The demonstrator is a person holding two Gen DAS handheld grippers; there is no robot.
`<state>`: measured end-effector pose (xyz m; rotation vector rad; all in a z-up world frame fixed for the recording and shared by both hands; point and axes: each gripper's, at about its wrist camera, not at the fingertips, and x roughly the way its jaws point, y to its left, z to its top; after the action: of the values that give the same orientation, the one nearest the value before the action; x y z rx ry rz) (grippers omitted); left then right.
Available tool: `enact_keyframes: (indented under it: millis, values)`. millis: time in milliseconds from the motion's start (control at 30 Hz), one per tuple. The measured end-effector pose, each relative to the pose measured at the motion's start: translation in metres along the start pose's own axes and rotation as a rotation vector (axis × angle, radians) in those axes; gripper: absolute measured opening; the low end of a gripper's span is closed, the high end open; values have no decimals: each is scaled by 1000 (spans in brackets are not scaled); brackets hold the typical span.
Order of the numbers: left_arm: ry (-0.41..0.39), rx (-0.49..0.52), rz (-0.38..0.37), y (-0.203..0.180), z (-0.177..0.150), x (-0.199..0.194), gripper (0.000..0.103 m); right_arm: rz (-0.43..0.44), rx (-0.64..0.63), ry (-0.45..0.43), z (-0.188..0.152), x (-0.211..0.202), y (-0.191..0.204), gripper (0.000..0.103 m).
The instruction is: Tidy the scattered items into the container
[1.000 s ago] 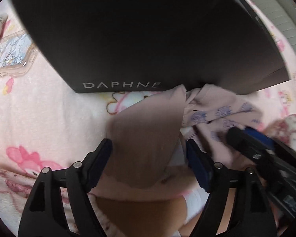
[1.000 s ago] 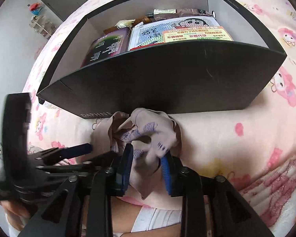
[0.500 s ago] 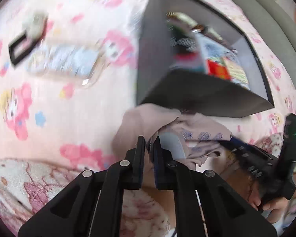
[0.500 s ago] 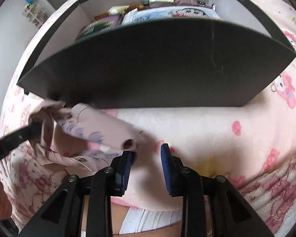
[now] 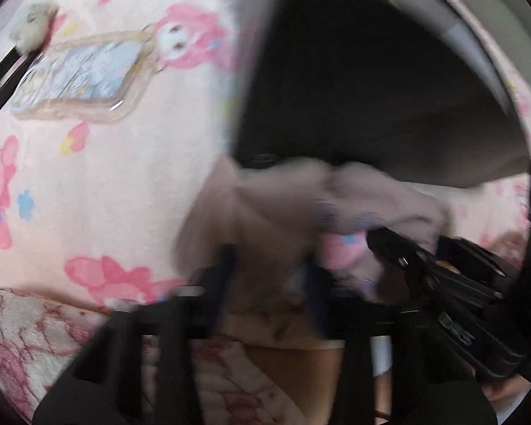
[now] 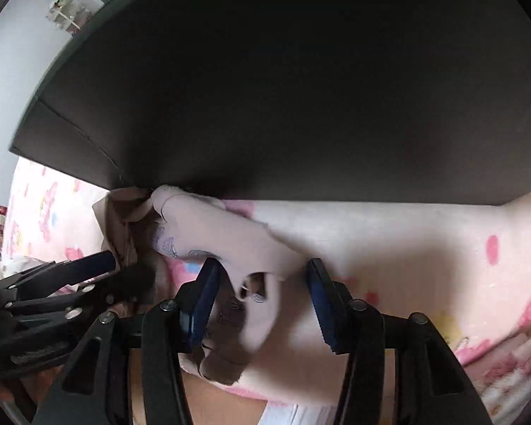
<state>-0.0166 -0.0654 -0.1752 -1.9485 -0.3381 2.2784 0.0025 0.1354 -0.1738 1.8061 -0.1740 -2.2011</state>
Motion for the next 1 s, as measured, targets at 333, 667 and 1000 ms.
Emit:
enact_keyframes:
  millis: [333, 667, 1000]
  values:
    - [-219, 2, -154, 6, -13, -113, 5, 91, -1, -266, -24, -104, -5, 6]
    - [-354, 124, -217, -44, 36, -172, 5, 147, -19, -448, 84, -147, -24, 6]
    - [-363, 179, -134, -96, 154, -126, 5, 62, -61, -522, 179, -173, -48, 6]
